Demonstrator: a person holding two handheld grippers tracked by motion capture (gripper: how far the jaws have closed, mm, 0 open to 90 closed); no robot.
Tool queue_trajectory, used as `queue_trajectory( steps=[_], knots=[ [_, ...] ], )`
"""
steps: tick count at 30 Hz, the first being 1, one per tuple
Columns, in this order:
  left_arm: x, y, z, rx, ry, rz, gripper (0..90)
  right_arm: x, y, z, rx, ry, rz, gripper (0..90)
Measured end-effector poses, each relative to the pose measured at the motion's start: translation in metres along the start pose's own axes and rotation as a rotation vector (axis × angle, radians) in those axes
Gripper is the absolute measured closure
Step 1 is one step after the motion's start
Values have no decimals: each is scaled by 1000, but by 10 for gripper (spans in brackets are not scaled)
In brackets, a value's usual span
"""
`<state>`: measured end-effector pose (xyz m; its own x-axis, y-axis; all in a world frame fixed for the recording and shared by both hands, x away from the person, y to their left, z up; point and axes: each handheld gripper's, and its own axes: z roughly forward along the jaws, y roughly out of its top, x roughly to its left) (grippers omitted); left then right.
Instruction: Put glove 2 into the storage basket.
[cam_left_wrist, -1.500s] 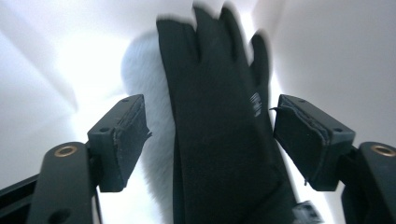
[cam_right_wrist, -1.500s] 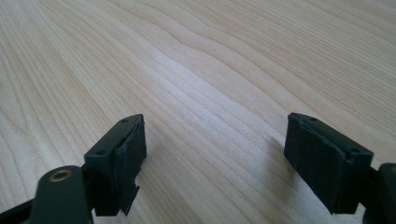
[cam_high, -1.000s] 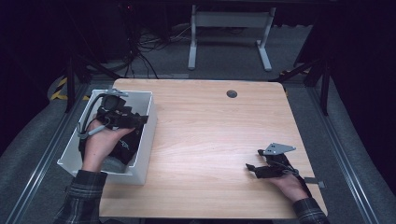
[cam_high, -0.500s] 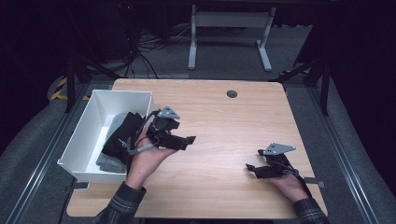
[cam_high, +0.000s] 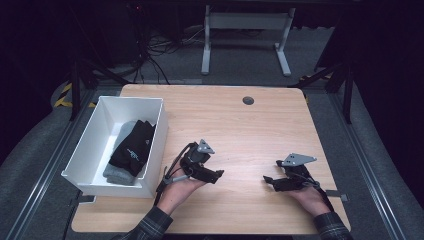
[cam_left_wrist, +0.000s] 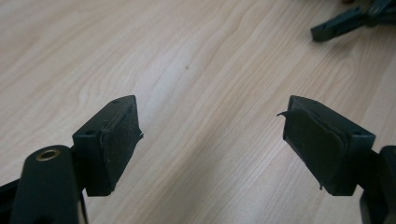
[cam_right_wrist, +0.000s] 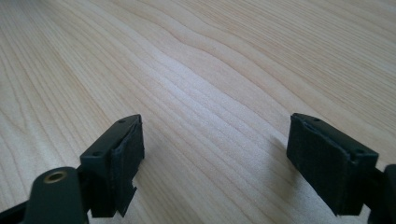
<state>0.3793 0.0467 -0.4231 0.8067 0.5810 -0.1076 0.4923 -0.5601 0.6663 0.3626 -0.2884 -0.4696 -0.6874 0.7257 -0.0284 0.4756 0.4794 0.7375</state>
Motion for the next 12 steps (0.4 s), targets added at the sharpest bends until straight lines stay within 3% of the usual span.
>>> queue_trajectory(
  steps=[6,12],
  knots=[
    [-2,-10,17,45,3,9,179,0,0,0,0,0,1,194],
    [-2,-13,21,64,14,17,174,0,0,0,0,1,-1,193]
  ],
)
